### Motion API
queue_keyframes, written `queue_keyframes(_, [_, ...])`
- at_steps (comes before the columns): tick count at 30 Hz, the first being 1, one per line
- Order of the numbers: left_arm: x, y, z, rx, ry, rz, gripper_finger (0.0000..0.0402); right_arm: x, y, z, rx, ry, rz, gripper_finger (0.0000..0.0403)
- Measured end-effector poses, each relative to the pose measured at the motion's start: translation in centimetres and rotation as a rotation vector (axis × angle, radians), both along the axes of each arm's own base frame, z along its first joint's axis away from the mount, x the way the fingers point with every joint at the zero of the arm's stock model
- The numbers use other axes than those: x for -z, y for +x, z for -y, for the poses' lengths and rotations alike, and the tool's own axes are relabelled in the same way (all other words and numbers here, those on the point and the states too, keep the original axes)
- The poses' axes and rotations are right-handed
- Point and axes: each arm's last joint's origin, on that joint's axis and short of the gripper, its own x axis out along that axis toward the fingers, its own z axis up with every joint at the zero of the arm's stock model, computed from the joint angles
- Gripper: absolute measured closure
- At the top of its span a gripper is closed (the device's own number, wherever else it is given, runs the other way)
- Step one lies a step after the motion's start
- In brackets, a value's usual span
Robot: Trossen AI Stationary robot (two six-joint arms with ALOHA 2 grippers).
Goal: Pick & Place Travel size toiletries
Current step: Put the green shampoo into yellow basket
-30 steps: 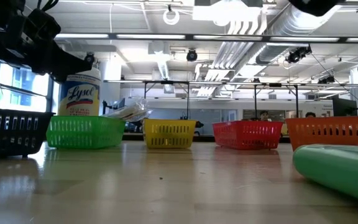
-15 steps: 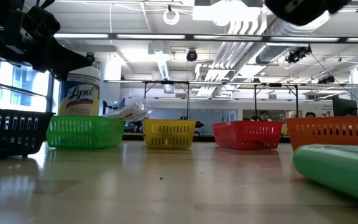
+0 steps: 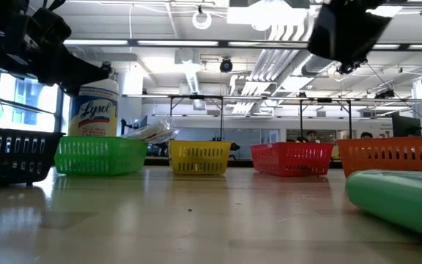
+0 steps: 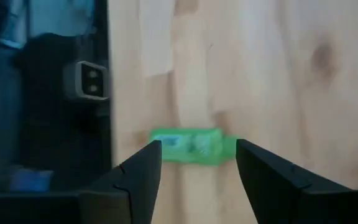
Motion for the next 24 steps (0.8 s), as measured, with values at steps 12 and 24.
queue_keyframes(12, [0.4, 0.0, 0.0, -0.002, -0.004, -0.038, 0.0401, 2.9, 0.6, -1.1, 0.469, 0.241, -0.270, 0.0202])
queue_keyframes(24, [0.3, 0.0, 0.0, 0.001, 0.050, -0.041, 0.0401, 8.0, 2.6, -3.2, 0.615, 0.451, -0.483, 0.0100])
